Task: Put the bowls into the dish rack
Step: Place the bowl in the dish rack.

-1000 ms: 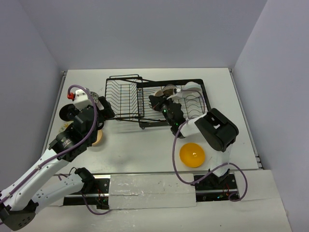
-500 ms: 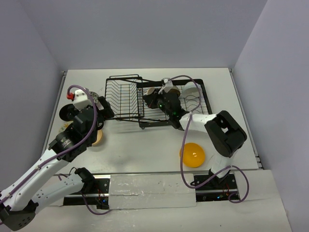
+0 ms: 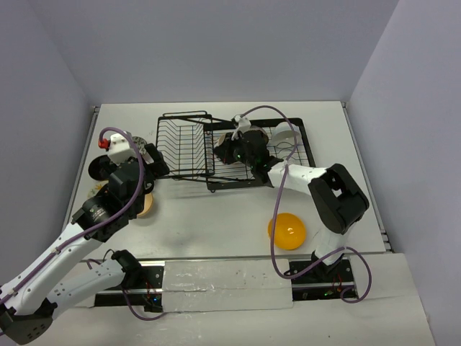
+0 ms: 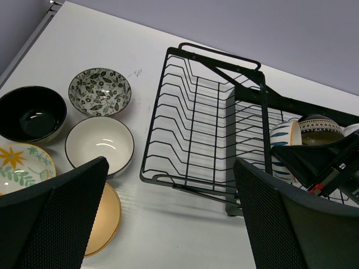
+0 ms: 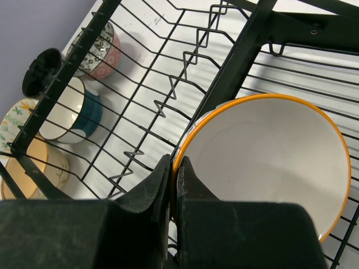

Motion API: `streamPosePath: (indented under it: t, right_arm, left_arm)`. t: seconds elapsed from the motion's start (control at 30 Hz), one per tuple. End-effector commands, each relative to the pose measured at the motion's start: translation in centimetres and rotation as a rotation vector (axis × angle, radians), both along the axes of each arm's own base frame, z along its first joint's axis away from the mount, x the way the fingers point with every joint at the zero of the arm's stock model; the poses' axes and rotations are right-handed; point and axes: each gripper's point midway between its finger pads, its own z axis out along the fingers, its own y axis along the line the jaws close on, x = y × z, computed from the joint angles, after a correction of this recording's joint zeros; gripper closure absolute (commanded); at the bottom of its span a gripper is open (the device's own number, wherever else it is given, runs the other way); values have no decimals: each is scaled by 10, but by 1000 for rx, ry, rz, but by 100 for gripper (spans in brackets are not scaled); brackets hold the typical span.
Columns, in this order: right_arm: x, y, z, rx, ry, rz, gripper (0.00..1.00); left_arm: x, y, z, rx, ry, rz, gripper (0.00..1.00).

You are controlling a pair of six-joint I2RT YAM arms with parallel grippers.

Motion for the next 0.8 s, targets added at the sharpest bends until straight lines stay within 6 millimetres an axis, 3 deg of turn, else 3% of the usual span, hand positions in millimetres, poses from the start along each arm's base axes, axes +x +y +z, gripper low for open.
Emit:
streamPosePath:
  t: [0.0,0.77]
  right_arm:
    - [2,13,38,36,-89,84,100]
    - [-3,-13,-6,-111,-13,156,100]
  left_arm:
    - [1,2,6,9,-22,6,1]
    - [3,1,2,28,-10,12,1]
